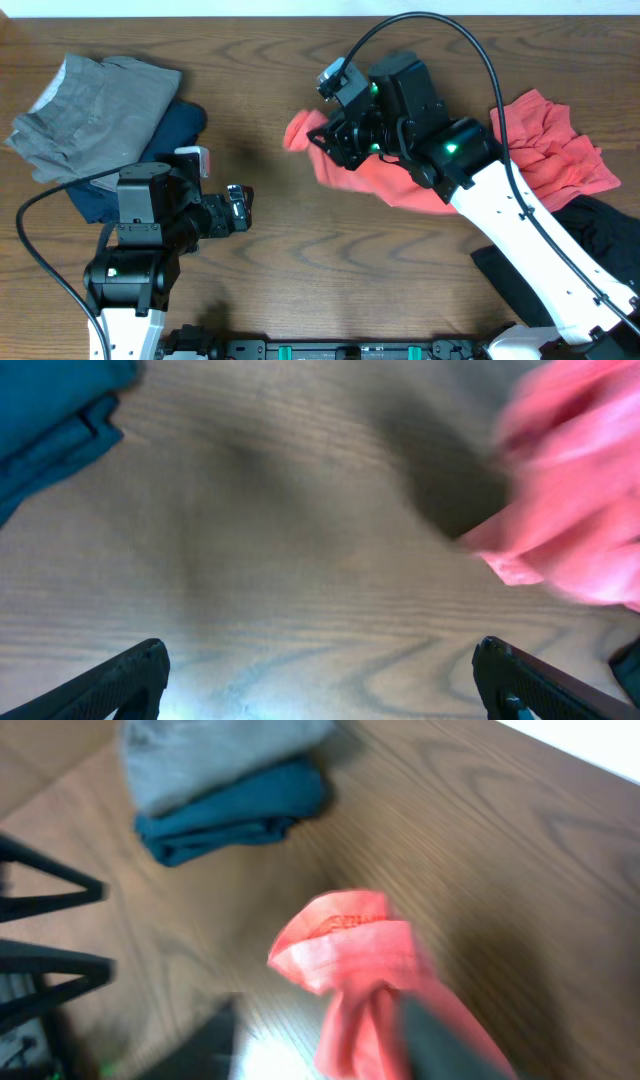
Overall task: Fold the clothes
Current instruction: 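Lift the coral shirt with the right gripper and pass it toward the left gripper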
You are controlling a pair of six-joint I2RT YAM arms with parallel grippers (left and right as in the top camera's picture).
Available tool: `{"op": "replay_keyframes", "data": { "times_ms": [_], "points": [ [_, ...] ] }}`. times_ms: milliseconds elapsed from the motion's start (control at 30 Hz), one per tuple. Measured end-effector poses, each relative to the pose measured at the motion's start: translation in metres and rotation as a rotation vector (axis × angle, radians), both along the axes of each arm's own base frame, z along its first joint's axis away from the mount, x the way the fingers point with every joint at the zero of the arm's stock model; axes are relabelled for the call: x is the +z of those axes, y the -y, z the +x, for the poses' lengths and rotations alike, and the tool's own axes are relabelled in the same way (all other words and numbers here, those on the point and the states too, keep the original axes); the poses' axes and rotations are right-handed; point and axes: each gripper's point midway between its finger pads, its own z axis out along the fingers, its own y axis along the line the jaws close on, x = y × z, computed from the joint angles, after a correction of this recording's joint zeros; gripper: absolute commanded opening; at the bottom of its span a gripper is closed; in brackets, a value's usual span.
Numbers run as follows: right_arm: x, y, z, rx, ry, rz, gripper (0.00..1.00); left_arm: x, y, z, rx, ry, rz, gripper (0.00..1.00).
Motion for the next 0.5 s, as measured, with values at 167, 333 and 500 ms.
{"op": "replay_keyframes", "data": {
  "times_ms": [167, 333, 500],
  "points": [
    [-0.035, 0.073, 0.016, -0.394, -0.104, -0.212, 0.99, 0.005, 0.0, 0.009, 0.0, 0.035, -0.001, 0.98],
    [-0.062, 0.192, 0.002, -0.865, -0.286, -0.419, 0.99, -0.004, 0.003, 0.02, 0.008, 0.0, -0.026, 0.98],
    [-0.068, 0.287, -0.017, -1.221, -0.423, -0.482, 0.99, -0.027, 0.024, 0.037, -0.046, -0.074, -0.077, 0.98]
  ]
}}
